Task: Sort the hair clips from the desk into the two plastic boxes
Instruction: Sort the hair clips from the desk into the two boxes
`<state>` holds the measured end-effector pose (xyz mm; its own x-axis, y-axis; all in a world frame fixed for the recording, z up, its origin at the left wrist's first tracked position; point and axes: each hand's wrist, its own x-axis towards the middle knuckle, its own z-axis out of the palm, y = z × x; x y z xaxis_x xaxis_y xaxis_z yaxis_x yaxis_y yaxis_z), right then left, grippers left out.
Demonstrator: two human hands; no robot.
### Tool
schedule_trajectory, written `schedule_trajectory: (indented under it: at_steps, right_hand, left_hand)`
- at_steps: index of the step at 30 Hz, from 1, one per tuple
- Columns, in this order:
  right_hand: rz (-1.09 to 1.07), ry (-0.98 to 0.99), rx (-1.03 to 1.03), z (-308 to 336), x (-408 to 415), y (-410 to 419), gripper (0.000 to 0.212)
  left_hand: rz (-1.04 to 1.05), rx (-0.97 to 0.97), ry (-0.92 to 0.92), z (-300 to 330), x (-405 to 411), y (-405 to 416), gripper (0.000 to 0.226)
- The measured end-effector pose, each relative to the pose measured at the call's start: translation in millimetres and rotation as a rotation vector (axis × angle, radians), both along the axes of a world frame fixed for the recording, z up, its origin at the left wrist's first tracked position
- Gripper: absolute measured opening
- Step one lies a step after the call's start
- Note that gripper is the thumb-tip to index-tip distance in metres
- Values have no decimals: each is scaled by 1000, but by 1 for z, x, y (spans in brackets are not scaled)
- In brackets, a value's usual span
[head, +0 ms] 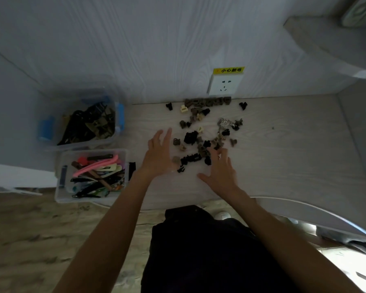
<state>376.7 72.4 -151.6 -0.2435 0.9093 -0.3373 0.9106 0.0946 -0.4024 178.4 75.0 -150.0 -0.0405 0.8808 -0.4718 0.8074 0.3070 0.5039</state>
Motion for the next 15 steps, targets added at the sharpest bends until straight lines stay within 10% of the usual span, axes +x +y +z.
schedule_trajectory:
  at_steps: [5, 15]
  right_hand:
    - [59, 86, -95, -17, -22, -6, 92]
    - [60, 78, -67, -13, -49, 16, 59]
  left_hand:
    - [-159, -147, 83, -9, 7, 2, 134]
    - [57, 129, -200, -16, 16, -1, 57]
